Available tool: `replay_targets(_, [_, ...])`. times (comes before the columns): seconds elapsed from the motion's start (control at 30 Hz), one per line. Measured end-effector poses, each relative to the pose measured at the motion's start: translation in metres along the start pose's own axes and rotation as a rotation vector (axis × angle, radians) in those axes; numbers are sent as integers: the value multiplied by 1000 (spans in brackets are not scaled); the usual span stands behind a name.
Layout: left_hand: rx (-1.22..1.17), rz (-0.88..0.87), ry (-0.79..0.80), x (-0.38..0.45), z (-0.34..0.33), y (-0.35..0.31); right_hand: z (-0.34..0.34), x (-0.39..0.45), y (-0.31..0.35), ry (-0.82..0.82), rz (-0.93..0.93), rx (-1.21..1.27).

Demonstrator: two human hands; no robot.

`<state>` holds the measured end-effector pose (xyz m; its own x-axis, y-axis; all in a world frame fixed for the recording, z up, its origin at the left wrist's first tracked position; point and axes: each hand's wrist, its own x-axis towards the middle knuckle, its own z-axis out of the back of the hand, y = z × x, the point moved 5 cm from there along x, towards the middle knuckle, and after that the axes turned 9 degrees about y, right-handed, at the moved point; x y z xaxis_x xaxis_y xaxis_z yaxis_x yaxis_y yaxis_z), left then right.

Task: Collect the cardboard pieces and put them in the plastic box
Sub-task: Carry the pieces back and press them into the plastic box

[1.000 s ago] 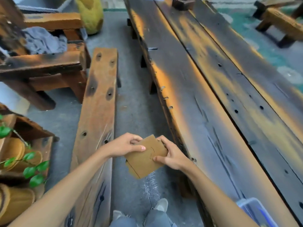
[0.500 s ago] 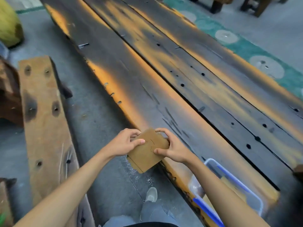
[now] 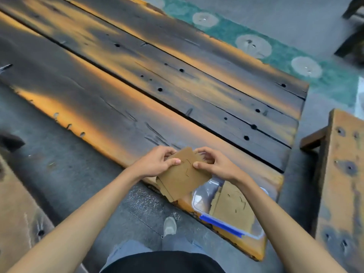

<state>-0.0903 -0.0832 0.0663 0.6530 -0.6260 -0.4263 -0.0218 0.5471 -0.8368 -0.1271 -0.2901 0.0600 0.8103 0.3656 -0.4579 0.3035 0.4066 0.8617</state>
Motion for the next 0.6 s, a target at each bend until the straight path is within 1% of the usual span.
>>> replay_targets(0.1, [65, -24, 77, 14, -17, -14, 6, -15, -12, -4, -35, 31])
replay_targets(0.17, [64, -42, 117, 24, -24, -22, 9, -25, -18, -43, -40, 56])
replay_targets(0.23, [38, -53, 155, 35, -29, -29, 15, -35, -22, -134, -47, 75])
replay_targets(0.37, [-32, -69, 164, 51, -29, -46, 25, -52, -25, -270, -29, 108])
replay_targets(0.43, [-81, -63, 187, 58, -29, -51, 29, -62, -28, -338, -49, 121])
replay_targets(0.53, [-153, -35, 229, 63, -30, -48, 34, -77, -32, -418, -61, 146])
replay_targets(0.6, [-223, 1, 280, 63, -34, -41, 38, -88, -40, -507, -81, 195])
